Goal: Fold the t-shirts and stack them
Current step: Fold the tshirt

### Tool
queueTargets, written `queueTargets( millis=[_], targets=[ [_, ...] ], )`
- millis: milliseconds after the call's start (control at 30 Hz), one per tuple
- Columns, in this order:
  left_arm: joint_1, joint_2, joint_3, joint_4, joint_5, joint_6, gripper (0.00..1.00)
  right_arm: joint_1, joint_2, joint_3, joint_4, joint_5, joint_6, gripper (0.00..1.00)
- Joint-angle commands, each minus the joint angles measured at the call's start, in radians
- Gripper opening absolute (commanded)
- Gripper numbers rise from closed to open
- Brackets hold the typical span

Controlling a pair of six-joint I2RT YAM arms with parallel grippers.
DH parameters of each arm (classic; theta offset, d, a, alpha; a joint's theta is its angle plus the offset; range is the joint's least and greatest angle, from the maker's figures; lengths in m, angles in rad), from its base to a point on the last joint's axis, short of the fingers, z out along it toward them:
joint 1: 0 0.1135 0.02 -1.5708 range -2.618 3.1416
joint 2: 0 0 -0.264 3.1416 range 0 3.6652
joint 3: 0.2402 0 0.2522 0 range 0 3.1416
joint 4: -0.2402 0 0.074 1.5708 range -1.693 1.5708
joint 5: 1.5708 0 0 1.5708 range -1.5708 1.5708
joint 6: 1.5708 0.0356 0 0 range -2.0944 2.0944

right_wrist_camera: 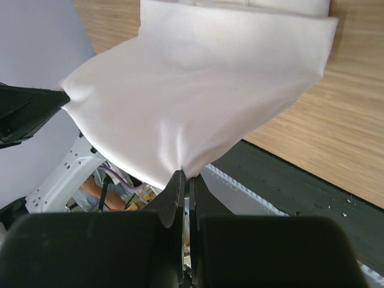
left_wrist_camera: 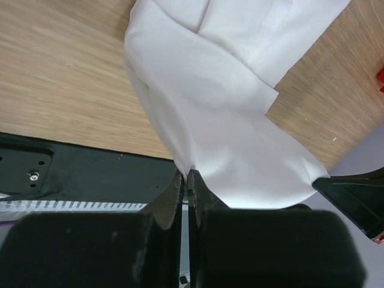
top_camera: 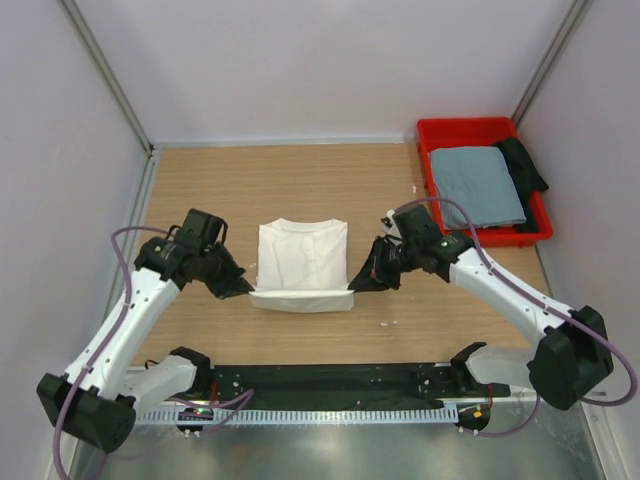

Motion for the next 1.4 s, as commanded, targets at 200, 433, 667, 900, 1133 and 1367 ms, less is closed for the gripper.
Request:
queueTargets(
  millis=[200, 433, 667, 900, 1133, 1367],
  targets=[
    [0.090, 0.248, 0.189, 0.074, -0.053, 0.102, 0.00, -0.112, 0.235, 0.199, 0.026, -0.187, -0.104, 0.02],
    [0.136, 0.384, 0.321, 0.065, -0.072, 0.139, 0.00, -0.162, 0.355, 0.302, 0.046, -0.279, -0.101, 0.01],
    [0.145, 0.476, 0.408, 0.089, -0.066, 0.144, 0.00, -0.195, 0.391, 0.290, 0.158, -0.336, 0.004, 0.01],
    [0.162, 0.584, 0.514, 0.089, -0.066, 0.164, 0.00, -0.225, 0.474, 0.339, 0.253, -0.359, 0.065, 0.01],
    [0.180, 0.680, 0.602, 0.091, -0.060, 0.182, 0.00, -0.262, 0.543, 0.331, 0.357, -0.368, 0.106, 0.01],
    [0.193, 0.775, 0.665, 0.120, -0.050, 0.199, 0.00, -0.287, 0.631, 0.383, 0.403, -0.371, 0.106, 0.01]
  ],
)
